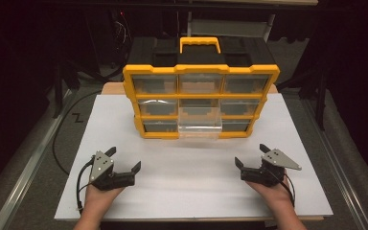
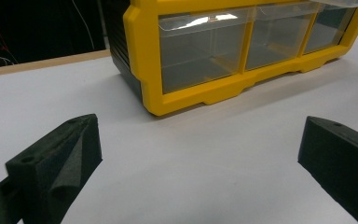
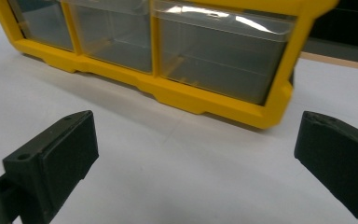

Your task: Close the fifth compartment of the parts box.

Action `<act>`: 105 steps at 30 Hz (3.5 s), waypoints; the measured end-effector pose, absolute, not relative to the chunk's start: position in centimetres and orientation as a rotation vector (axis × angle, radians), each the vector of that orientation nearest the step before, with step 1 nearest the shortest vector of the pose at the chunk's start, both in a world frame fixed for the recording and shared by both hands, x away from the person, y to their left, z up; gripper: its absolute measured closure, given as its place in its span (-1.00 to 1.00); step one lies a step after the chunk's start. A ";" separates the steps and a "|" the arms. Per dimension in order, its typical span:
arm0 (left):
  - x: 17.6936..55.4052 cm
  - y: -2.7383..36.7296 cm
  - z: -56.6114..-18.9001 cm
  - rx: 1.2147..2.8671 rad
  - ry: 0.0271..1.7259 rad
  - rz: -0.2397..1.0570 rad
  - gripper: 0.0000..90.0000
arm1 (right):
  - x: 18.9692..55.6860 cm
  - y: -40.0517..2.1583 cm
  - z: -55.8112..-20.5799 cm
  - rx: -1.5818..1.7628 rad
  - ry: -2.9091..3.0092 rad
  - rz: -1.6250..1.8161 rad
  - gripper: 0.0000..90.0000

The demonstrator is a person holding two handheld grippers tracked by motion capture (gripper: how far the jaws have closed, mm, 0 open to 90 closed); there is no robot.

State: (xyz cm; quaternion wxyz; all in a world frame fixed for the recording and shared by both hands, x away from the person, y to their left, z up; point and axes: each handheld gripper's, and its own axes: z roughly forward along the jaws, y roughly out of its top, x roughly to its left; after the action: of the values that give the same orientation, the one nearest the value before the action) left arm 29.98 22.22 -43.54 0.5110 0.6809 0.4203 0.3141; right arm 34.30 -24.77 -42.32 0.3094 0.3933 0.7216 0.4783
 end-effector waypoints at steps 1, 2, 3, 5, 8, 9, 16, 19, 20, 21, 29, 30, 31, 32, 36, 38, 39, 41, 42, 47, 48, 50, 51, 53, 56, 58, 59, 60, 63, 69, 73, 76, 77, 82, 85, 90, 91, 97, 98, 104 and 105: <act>30.0 22.2 -43.5 1.639 1.012 0.756 -1.00 | 34.3 -24.8 -42.3 1.039 1.907 1.264 -0.98; 30.0 22.2 -43.5 1.638 1.009 0.757 -1.00 | 34.3 -24.5 -42.3 1.031 1.910 1.263 -0.98; 30.0 22.2 -43.5 1.637 1.008 0.757 -1.00 | 34.3 -24.1 -42.4 1.025 1.915 1.261 -0.98; 30.0 22.2 -43.5 1.632 1.008 0.757 -1.00 | 34.3 -23.2 -42.4 0.996 1.931 1.252 -0.98; 30.0 22.2 -43.5 1.635 1.007 0.759 -1.00 | 34.3 -22.4 -42.4 0.977 1.943 1.255 -0.98; 30.0 22.2 -43.5 1.631 1.008 0.758 -1.00 | 34.3 -22.2 -42.4 0.972 1.948 1.256 -0.98; 29.9 22.2 -43.5 1.628 1.007 0.751 -1.00 | 34.2 -20.8 -42.5 0.946 1.968 1.274 -0.98; 29.9 22.2 -43.5 1.630 1.005 0.752 -1.00 | 34.1 -20.0 -42.5 0.934 1.976 1.287 -0.98; 29.9 22.2 -43.5 1.630 1.005 0.752 -1.00 | 34.0 -19.9 -42.5 0.932 1.977 1.290 -0.98; 29.9 22.2 -43.5 1.631 1.005 0.752 -1.00 | 34.0 -19.9 -42.5 0.932 1.977 1.290 -0.98; 30.0 22.2 -43.5 1.638 1.003 0.752 -1.00 | 33.9 -18.4 -42.5 0.912 2.003 1.315 -0.97; 30.0 22.2 -43.5 1.638 1.003 0.752 -1.00 | 33.9 -18.2 -42.5 0.912 2.008 1.317 -0.96; 30.0 22.2 -43.5 1.638 1.003 0.752 -1.00 | 33.9 -18.1 -42.4 0.910 2.013 1.320 -0.95; 29.9 22.2 -43.5 1.637 1.003 0.752 -1.00 | 33.9 -17.9 -42.4 0.914 2.018 1.320 -0.94; 29.9 22.1 -43.5 1.637 1.003 0.750 -1.00 | 33.9 -17.3 -42.5 0.923 2.029 1.315 -0.87; 29.9 22.1 -43.5 1.637 1.002 0.750 -1.00 | 34.0 -17.1 -42.6 0.925 2.035 1.310 -0.87; 29.9 22.1 -43.5 1.637 1.002 0.750 -1.00 | 34.0 -17.1 -42.6 0.925 2.035 1.310 -0.87; 29.9 22.1 -43.5 1.637 1.004 0.748 -1.00 | 34.0 -16.9 -42.6 0.909 2.059 1.342 -0.87; 29.9 22.1 -43.5 1.637 1.004 0.748 -1.00 | 34.0 -16.8 -42.5 0.913 2.060 1.340 -0.85; 29.9 22.1 -43.5 1.635 0.999 0.746 -1.00 | 33.9 -16.4 -42.5 0.913 2.072 1.351 -0.69; 29.9 22.1 -43.5 1.635 0.999 0.746 -1.00 | 33.9 -16.4 -42.5 0.913 2.072 1.351 -0.69; 29.8 22.1 -43.5 1.633 0.997 0.745 -1.00 | 33.8 -16.2 -42.4 0.906 2.072 1.360 -0.54; 29.8 22.1 -43.5 1.633 0.997 0.745 -1.00 | 33.8 -16.2 -42.4 0.905 2.075 1.365 -0.49; 29.9 22.1 -43.5 1.630 0.998 0.741 -1.00 | 33.8 -16.1 -42.4 0.904 2.080 1.362 -0.36; 29.9 22.0 -43.5 1.629 0.996 0.748 -1.00 | 33.8 -16.1 -42.4 0.908 2.092 1.356 -0.18; 29.9 22.0 -43.5 1.631 0.995 0.738 -1.00 | 33.8 -16.1 -42.5 0.912 2.095 1.352 -0.07; 29.9 22.0 -43.5 1.634 0.994 0.731 -1.00 | 33.8 -16.2 -42.5 0.916 2.095 1.353 -0.02; 29.9 22.0 -43.5 1.634 0.994 0.731 -1.00 | 33.8 -16.2 -42.4 0.919 2.095 1.351 0.04; 29.9 22.0 -43.6 1.637 0.994 0.729 -1.00 | 33.8 -16.4 -42.4 0.926 2.095 1.354 0.20; 29.9 22.0 -43.5 1.635 1.000 0.743 -1.00 | 33.7 -16.7 -42.3 0.941 2.085 1.366 0.55; 29.9 22.0 -43.5 1.633 0.997 0.744 -1.00 | 33.6 -16.9 -42.2 0.940 2.076 1.371 0.73; 29.9 22.0 -43.5 1.631 0.995 0.741 -1.00 | 33.6 -17.0 -42.1 0.934 2.072 1.374 0.90; 29.9 22.0 -43.5 1.631 0.995 0.741 -1.00 | 33.6 -17.0 -42.1 0.932 2.069 1.373 0.98; 29.9 22.0 -43.5 1.629 0.991 0.734 -1.00 | 33.4 -17.1 -41.9 0.921 2.060 1.373 1.00; 29.9 22.0 -43.5 1.626 0.989 0.734 -1.00 | 33.3 -16.9 -41.9 0.904 2.061 1.381 1.00; 29.9 22.0 -43.5 1.621 0.984 0.733 -1.00 | 33.2 -16.6 -42.0 0.884 2.069 1.376 1.00; 29.9 22.0 -43.5 1.621 0.983 0.733 -1.00 | 33.2 -16.5 -42.0 0.874 2.071 1.371 1.00; 30.1 22.1 -43.5 1.627 0.981 0.727 -1.00 | 33.2 -15.9 -41.6 0.837 2.073 1.386 1.00; 30.1 22.1 -43.5 1.627 0.981 0.727 -1.00 | 33.3 -15.8 -41.5 0.842 2.069 1.401 1.00; 29.9 22.1 -43.5 1.620 0.977 0.727 -1.00 | 33.3 -15.0 -40.7 0.823 2.066 1.422 1.00; 29.9 22.1 -43.5 1.620 0.978 0.727 -1.00 | 33.2 -14.8 -40.6 0.821 2.065 1.427 1.00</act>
State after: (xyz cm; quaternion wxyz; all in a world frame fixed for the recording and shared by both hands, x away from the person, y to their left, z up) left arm 29.93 22.08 -43.46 0.5288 0.6784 0.4093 0.3043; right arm 33.24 -14.83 -40.58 0.2476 0.3012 0.7575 0.5235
